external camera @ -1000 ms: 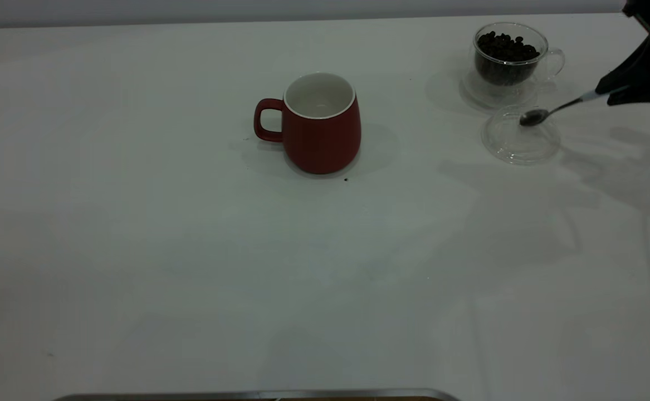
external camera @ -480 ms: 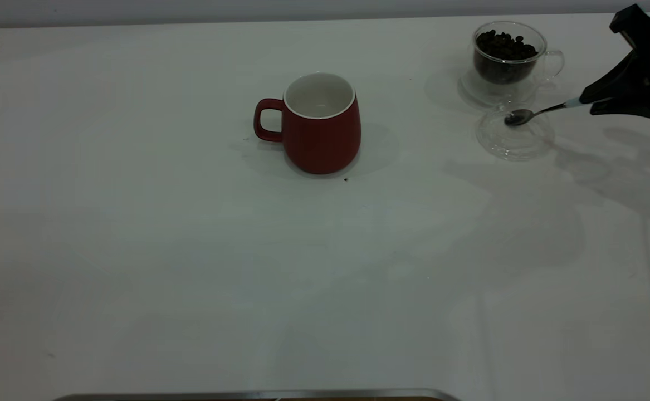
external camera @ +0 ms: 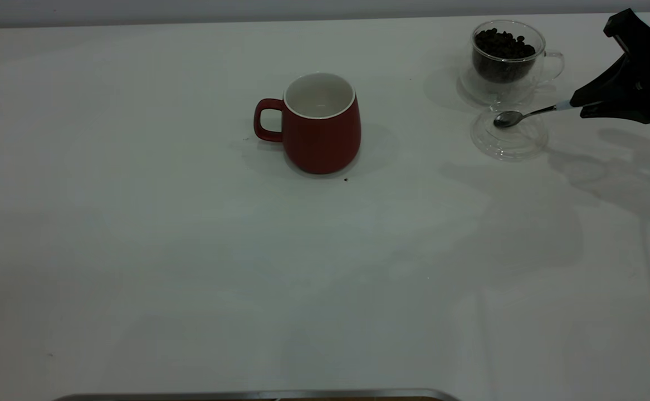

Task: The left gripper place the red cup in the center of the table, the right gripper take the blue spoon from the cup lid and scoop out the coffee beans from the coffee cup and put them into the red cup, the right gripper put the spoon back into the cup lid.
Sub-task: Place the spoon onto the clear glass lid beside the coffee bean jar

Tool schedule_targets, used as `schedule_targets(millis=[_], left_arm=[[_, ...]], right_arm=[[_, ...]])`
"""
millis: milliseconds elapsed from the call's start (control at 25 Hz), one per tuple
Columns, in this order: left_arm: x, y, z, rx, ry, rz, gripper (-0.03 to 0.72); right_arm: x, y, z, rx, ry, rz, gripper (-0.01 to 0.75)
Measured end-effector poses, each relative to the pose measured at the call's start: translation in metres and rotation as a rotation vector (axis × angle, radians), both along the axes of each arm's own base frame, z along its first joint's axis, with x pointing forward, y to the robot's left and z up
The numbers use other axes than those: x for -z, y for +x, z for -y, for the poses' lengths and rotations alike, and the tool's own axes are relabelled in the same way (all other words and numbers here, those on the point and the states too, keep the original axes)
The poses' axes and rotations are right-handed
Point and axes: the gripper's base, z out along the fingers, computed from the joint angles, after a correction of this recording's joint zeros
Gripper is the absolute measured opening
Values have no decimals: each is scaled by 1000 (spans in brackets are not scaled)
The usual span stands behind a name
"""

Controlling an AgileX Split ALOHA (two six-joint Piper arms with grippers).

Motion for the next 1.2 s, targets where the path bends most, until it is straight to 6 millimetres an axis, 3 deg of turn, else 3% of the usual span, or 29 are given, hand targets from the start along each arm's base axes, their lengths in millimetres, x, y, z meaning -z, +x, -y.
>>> schedule_targets(millis=[520,880,1200], left_arm=[[0,0,0,1,1,0,516],[0,0,0,1,1,0,516],[0,0,0,1,1,0,516]], right_arm=[[9,-4,-3,-43,9,-34,150],[12,-5,0,-31,-17,-47,299],[14,-5,1,-26,-29,-56,371]])
